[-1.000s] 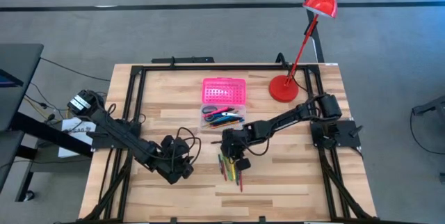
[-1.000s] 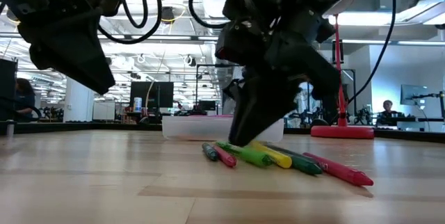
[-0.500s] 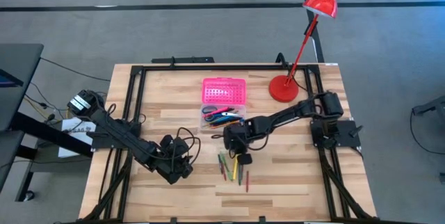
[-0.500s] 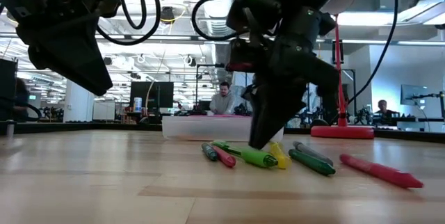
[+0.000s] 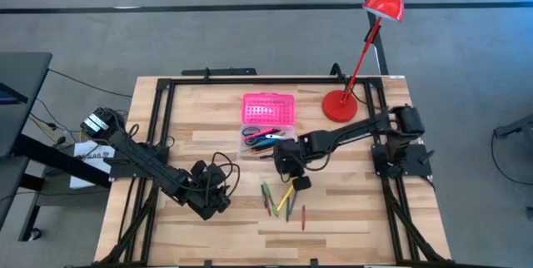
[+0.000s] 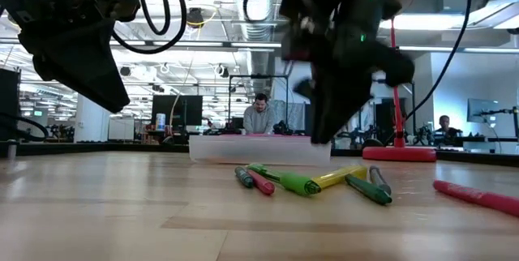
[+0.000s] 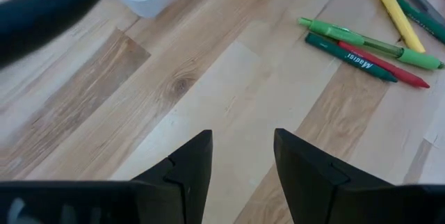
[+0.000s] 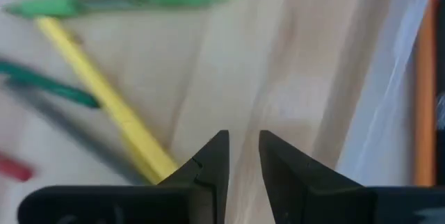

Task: Pick & place school supplies into a supply box
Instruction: Put the yellow pen into the pink supply box

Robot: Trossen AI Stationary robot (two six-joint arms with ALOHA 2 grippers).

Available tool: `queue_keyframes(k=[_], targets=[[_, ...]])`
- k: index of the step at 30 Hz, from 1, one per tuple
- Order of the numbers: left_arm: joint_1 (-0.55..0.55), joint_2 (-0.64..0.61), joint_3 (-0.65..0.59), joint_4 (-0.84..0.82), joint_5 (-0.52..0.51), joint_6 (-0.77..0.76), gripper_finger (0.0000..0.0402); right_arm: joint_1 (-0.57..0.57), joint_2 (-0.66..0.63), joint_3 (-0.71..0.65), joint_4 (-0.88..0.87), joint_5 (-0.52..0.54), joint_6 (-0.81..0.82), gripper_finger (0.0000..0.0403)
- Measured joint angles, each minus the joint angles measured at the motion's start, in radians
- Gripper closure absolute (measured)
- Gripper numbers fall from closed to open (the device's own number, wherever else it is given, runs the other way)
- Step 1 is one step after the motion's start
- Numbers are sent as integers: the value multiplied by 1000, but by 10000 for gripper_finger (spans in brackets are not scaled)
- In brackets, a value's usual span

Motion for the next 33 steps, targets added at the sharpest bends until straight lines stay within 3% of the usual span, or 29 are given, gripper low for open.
queue_keyframes(k=[6, 13, 21, 33], targets=[[0, 0, 0, -8, -1, 0, 253, 29, -35, 1, -3, -98, -177, 330], [0, 0, 0, -11, -2, 0, 253, 112, -6, -7, -4, -178, -265, 330], [0, 0, 0, -14, -8, 0, 253, 162, 41, -7, 86, -33, -244, 330], [9, 0, 0, -19, -5, 0, 253, 162, 47, -5, 102, -33, -245, 330]])
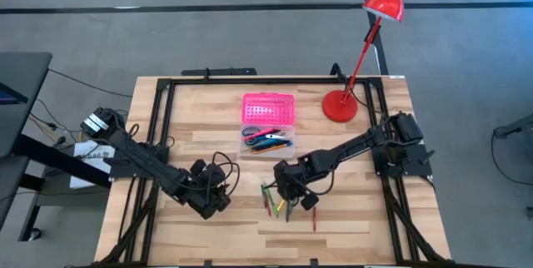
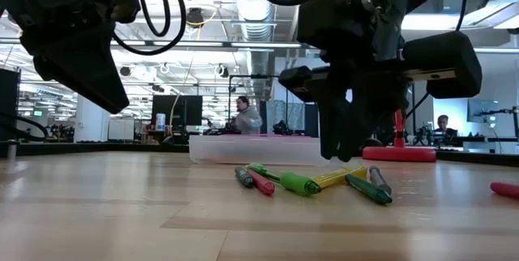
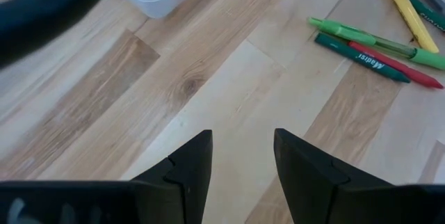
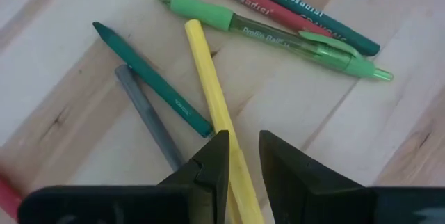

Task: Pick & place school supplies into a supply box
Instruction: Put the yellow pen into the pink supply box

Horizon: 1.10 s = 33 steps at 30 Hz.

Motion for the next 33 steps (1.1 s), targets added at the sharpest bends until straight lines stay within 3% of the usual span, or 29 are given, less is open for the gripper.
queue_keyframes(k=[21, 33], targets=[[-1, 0, 0, -2, -22, 0, 253, -3, -3, -76, 26, -22, -40, 330], [0, 0, 0, -2, -72, 0, 253, -87, -6, -94, 32, 41, 130, 355]])
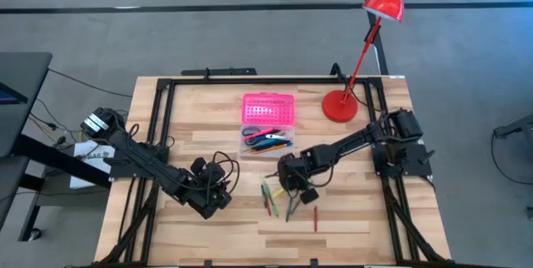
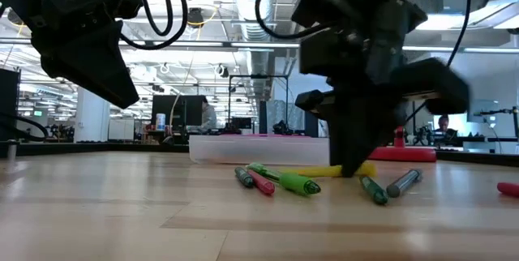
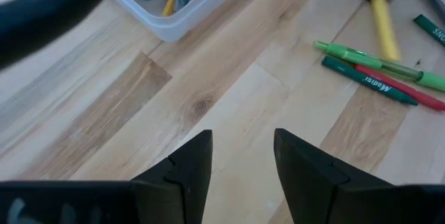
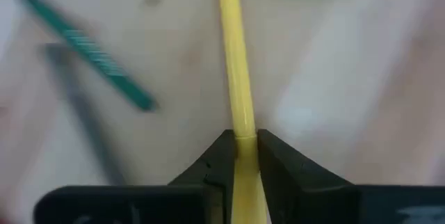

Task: Pick & place school supplies into a supply box
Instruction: Put the yellow pen into the pink supply box

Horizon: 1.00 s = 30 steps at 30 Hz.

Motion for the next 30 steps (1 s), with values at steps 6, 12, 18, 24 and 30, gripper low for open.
queue_keyframes(k=[6, 12, 18, 24, 30], targets=[[0, 0, 0, 0, 0, 0, 253, -50, -4, 0, -5, 62, 69, 392], [0, 0, 0, -6, -2, 1, 253, -83, -32, 9, -41, 71, 109, 381], [0, 0, 0, -39, -15, 0, 253, -111, -99, 71, -92, 62, 110, 390], [2, 0, 0, -45, -67, 0, 253, -177, -158, 136, -89, 133, 100, 383], [24, 0, 0, -45, -81, 6, 253, -290, -160, 185, -86, 152, 99, 384]])
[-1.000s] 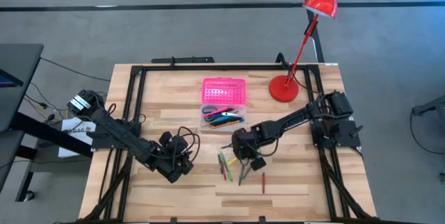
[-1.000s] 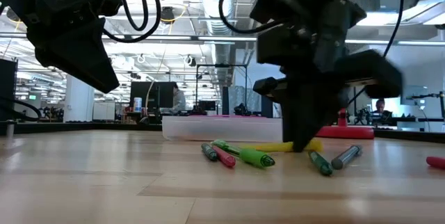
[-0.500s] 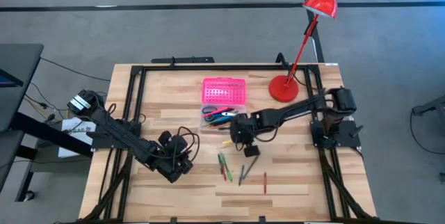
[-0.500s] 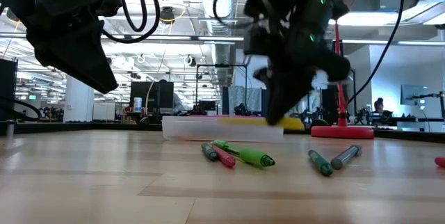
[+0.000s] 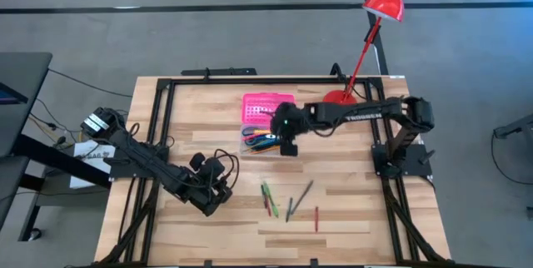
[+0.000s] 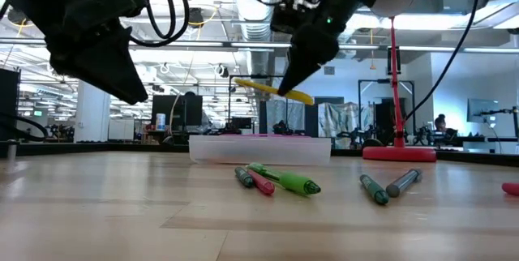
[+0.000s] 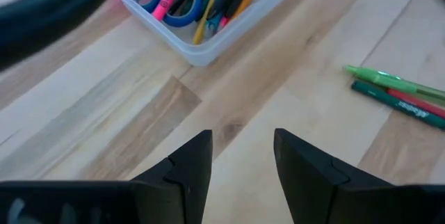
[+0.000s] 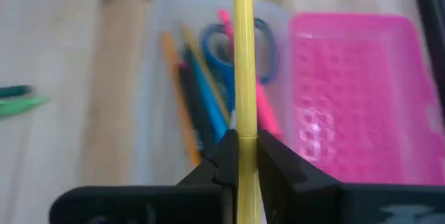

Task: Pick & place school supplies into a supply box
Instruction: Put the yellow pen into the pink supply box

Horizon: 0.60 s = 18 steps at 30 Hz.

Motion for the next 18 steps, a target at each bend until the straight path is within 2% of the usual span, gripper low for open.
queue_keyframes(k=[7, 18], targets=[[11, 0, 0, 0, 0, 6, 253, -61, 0, 0, 17, -12, -7, 375], [11, 0, 0, 0, -7, 10, 253, -53, 0, -35, 102, -60, 1, 374]])
